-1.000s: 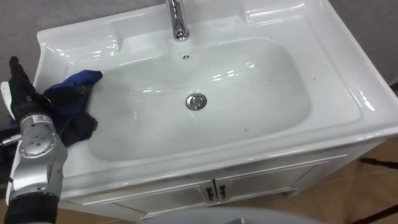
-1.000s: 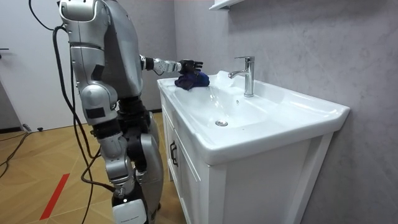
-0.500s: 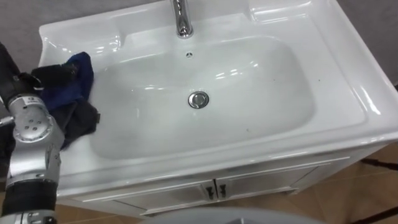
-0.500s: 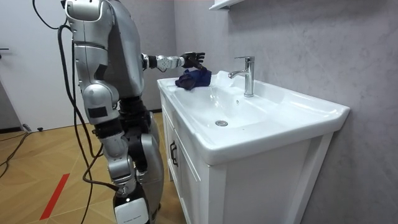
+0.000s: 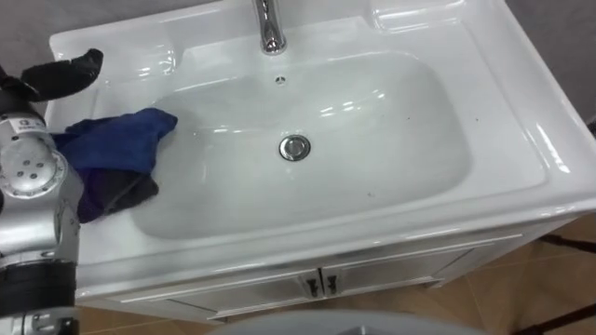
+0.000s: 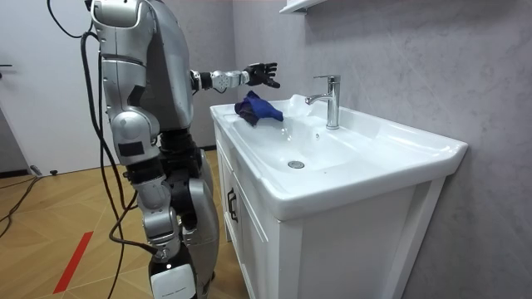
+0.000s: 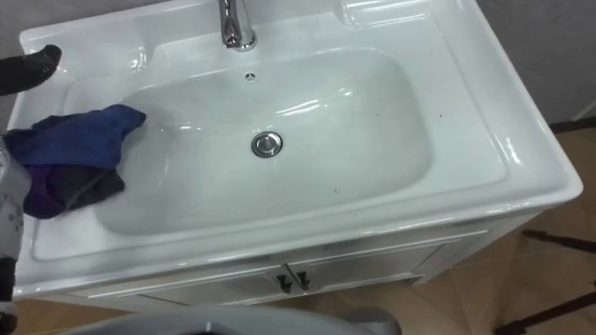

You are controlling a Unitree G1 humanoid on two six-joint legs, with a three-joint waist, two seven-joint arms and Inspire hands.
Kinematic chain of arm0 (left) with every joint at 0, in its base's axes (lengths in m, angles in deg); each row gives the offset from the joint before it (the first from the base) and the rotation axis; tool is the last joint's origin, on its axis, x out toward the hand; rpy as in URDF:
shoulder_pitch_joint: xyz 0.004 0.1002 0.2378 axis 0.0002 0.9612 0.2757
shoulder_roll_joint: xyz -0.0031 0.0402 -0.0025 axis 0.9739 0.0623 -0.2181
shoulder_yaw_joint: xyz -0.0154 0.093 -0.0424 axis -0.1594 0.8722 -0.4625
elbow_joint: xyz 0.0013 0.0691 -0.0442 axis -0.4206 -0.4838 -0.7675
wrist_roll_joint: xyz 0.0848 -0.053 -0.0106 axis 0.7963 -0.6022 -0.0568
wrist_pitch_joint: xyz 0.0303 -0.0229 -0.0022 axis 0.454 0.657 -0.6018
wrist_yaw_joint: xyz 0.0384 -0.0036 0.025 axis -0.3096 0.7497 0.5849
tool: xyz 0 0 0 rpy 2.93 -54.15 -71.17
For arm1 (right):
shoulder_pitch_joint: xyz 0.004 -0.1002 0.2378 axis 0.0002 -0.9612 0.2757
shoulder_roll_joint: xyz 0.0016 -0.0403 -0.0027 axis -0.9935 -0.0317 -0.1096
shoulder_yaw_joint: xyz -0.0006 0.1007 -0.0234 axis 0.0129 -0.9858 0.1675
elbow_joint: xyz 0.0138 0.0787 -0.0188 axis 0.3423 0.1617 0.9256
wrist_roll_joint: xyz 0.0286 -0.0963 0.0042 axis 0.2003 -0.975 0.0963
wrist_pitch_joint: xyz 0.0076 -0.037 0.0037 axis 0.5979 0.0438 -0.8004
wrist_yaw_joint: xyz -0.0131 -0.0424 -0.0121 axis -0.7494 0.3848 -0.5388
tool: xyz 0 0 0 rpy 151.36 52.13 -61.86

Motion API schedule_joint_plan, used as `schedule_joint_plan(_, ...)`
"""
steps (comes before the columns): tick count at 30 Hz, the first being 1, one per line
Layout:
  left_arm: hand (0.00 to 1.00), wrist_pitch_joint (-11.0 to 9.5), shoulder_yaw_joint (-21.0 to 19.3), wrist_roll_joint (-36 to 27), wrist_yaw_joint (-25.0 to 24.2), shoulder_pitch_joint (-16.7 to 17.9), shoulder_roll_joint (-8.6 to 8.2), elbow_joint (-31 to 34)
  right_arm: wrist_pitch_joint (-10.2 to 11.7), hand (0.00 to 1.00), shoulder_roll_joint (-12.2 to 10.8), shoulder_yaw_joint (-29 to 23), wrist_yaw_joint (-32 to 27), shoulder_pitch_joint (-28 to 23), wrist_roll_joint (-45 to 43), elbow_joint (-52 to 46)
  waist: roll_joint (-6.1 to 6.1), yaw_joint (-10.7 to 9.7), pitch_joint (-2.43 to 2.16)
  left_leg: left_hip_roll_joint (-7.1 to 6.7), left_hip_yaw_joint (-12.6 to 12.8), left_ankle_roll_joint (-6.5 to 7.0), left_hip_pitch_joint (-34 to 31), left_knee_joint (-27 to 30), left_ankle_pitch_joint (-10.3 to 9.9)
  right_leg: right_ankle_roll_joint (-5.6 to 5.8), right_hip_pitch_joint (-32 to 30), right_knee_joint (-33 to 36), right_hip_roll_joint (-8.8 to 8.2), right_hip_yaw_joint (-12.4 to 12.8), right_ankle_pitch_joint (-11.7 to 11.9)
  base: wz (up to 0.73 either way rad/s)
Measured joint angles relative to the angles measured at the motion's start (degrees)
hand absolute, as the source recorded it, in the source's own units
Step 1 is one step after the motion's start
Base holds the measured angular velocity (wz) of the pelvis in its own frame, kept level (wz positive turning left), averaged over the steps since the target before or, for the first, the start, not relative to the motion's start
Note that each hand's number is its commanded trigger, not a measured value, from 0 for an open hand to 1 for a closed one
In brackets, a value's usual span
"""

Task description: Wipe basin

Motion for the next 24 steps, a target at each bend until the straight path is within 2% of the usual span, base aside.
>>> schedule_joint_plan(3,0.00,0.00,-1.18,-0.01,1.42,-0.32,0.81,0.51,0.00,0.00,0.00,-0.11,-0.48,-0.64,0.13,0.04,0.25,0.03,-0.08,0.00,0.00,0.00,0.27,0.00,0.00,0.01,0.67,-0.34,0.02,-0.04,0.01,0.00)
schedule_joint_plan(13,0.00,-0.01,-5.44,-0.05,3.82,-0.35,0.92,0.27,0.01,0.00,0.34,-0.25,-0.43,-1.00,-0.54,-0.29,1.52,1.05,-0.09,0.00,-0.03,0.00,1.01,-0.09,0.00,0.00,0.70,-0.21,0.02,-0.08,0.00,0.00)
schedule_joint_plan(18,0.00,-0.18,-7.62,0.17,4.43,-0.33,0.94,-4.23,0.01,0.00,0.40,-1.53,-0.49,-0.50,-1.18,0.02,2.52,1.75,-0.02,0.00,-0.07,0.00,0.87,-0.01,0.00,0.00,0.64,-0.18,-0.01,-0.27,0.00,0.01)
schedule_joint_plan(24,0.00,-0.13,-9.44,2.50,4.48,0.86,1.60,-5.33,-0.08,0.00,0.42,-2.16,-0.59,-0.52,-1.18,0.04,2.39,3.32,-0.16,-0.08,-0.68,0.00,0.03,0.10,0.00,0.02,0.55,-0.30,-0.12,-0.99,-0.02,0.06)
